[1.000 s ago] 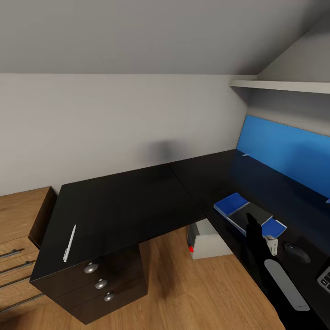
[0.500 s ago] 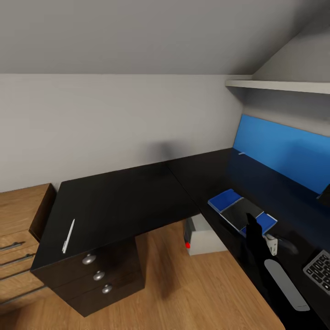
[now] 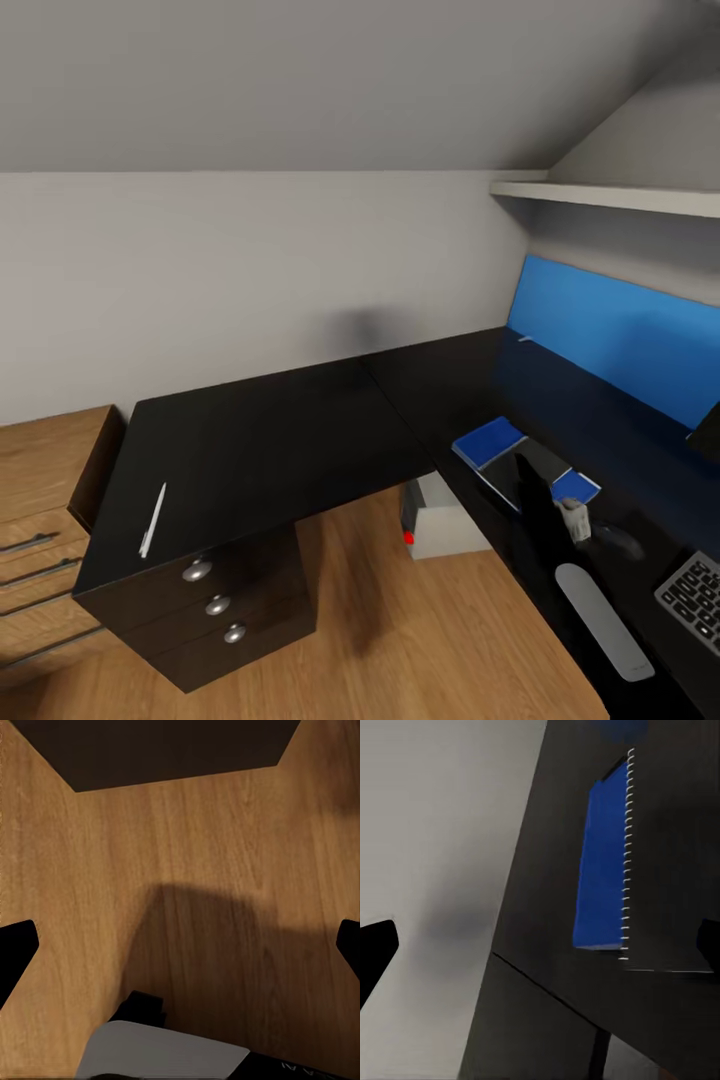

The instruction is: In the bedroom, organize the workspace by keeping the computer under the desk, ensuring the monitor is on the desk, placing the keyboard on the desk next to the monitor, placing the mouse on the desk next to the keyboard, moving the folder from the swivel chair onto the desk next to the mouse, stacking the notebook on top of the folder with the pen on top of the notebook, and positioning the swivel chair next to the desk.

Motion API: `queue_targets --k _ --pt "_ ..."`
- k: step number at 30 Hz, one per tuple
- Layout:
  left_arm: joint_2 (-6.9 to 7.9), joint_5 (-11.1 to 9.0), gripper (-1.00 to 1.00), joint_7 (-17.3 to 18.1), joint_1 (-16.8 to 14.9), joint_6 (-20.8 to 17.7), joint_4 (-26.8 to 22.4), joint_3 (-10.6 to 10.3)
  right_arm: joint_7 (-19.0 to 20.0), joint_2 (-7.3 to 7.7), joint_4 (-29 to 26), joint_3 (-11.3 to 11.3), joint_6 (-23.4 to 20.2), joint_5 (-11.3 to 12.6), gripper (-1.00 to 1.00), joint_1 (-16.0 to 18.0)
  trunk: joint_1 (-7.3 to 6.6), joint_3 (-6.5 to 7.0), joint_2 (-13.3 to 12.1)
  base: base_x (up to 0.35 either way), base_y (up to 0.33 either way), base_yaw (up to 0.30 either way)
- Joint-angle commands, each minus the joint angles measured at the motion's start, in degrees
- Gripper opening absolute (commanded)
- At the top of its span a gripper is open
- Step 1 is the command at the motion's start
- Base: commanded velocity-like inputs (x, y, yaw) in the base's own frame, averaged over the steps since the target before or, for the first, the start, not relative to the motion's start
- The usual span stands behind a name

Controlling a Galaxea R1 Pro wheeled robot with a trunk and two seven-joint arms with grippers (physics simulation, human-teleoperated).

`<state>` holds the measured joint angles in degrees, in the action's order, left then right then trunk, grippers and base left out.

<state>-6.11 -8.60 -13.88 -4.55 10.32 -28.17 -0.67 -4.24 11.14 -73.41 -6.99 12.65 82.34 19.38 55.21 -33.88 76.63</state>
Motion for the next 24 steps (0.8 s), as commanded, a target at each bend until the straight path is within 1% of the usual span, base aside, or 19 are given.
queue_targets --k 1,3,4,5,6,7,9,11,12,13,14,15,17,18,21,22,23,24 --pt "0.01 -0.54 1.0 -0.07 -0.02 0.24 0.09 -0.06 -0.38 0.0 -0.16 -1.24 0.78 -3.04 1.0 0.04 -0.23 0.13 -0.39 0.0 0.0 0.0" --pt "0.04 -0.54 1.0 -0.01 -0.02 0.18 0.19 -0.05 -0.91 -0.82 -0.25 -3.39 1.1 -10.12 1.0 0.04 -0.67 0.49 -1.19 0.0 0.0 0.0" --pt "0.04 -0.54 1.0 0.08 -0.02 0.16 0.34 -0.04 -2.26 -2.17 -0.27 -4.73 1.21 -15.02 1.0 0.04 -0.89 0.67 -1.59 0.0 0.0 0.0" --pt "0.11 -0.57 1.0 0.23 -0.02 0.14 0.7 -0.04 -5.92 -6.7 0.05 -6.99 1.28 -24.01 1.0 0.04 -1.11 0.85 -1.99 0.0 0.0 0.0" --pt "0.11 -0.59 1.0 0.25 -0.02 0.14 0.73 -0.02 -6.28 -7.62 0.17 -7.36 1.29 -25.58 1.0 0.04 -1.33 1.03 -2.39 0.0 0.0 0.0" --pt "0.14 -0.63 1.0 0.29 -0.02 0.17 0.77 0.01 -6.82 -9.39 0.67 -8.13 1.3 -28.98 1.0 0.04 -1.55 1.21 -2.79 0.0 0.0 0.0" --pt "0.18 -0.68 1.0 0.32 -0.02 0.2 0.81 0.03 -7.43 -12.34 3.43 -9.26 1.32 -36.79 1.0 0.06 -1.99 1.57 -3.59 0.0 0.0 0.0" --pt "0.21 -0.71 1.0 0.37 -0.02 0.26 0.82 0.04 -7.95 -14.7 7.0 -9.73 0.96 -44.79 1.0 0.17 -2.42 1.93 -4.4 0.0 0.0 0.0" --pt "0.21 -0.71 1.0 0.38 -0.02 0.29 0.83 0.05 -8.22 -15.24 7.89 -9.8 0.69 -46.5 1.0 0.22 -2.64 2.11 -4.8 0.0 0.0 0.0" --pt "0.22 -0.71 1.0 0.4 -0.02 0.28 0.83 0.05 -8.93 -16.15 9.59 -9.89 -0.22 -49.3 1.0 0.28 -2.86 2.29 -5.2 0.0 0.0 0.0" --pt "0.2 -0.68 1.0 0.41 -0.02 0.26 0.83 0.05 -9.59 -16.86 11.07 -9.95 -1.43 -51.28 1.0 0.35 -3.08 2.47 -5.6 0.0 0.0 0.0" --pt "0.19 -0.67 1.0 0.42 -0.02 0.25 0.83 0.05 -9.79 -17.12 11.71 -9.97 -2.09 -51.99 1.0 0.4 -3.3 2.65 -6.0 0.0 0.0 0.0" --pt "0.17 -0.62 1.0 0.43 -0.02 0.24 0.87 0.05 -10.28 -17.74 13.4 -10.13 -4.86 -53.83 1.0 0.54 -3.74 3.01 -6.8 0.0 0.0 0.0" --pt "0.16 -0.59 1.0 0.43 -0.02 0.23 0.86 0.05 -10.37 -17.83 13.64 -10.15 -5.57 -54.19 1.0 0.56 -3.96 3.19 -7.2 0.0 0.0 0.0" --pt "0.2 -0.53 1.0 0.04 -0.02 0.55 0.23 0.09 -10.89 -18.09 14.24 -10.27 -9.38 -57.09 1.0 0.67 -4.62 3.72 -8.41 0.0 0.0 0.0" --pt "1.2 -0.59 1.0 -0.24 -0.02 0.72 -1.27 0.52 -11.88 -18.46 14.36 -10.57 -15.14 -62.18 1.0 0.71 -4.84 3.9 -8.81 0.0 0.0 0.0" --pt "1.69 -0.61 1.0 -0.26 -0.02 0.74 -1.54 0.7 -12.41 -18.72 14.36 -10.63 -17.05 -63.54 1.0 0.72 -5.06 4.08 -9.21 0.0 0.0 0.0" --pt "2.79 -0.67 1.0 -0.3 -0.02 0.78 -1.92 1.14 -13.86 -19.5 14.27 -10.71 -21.25 -66.05 1.0 0.73 -5.28 4.26 -9.61 0.0 0.0 0.0"
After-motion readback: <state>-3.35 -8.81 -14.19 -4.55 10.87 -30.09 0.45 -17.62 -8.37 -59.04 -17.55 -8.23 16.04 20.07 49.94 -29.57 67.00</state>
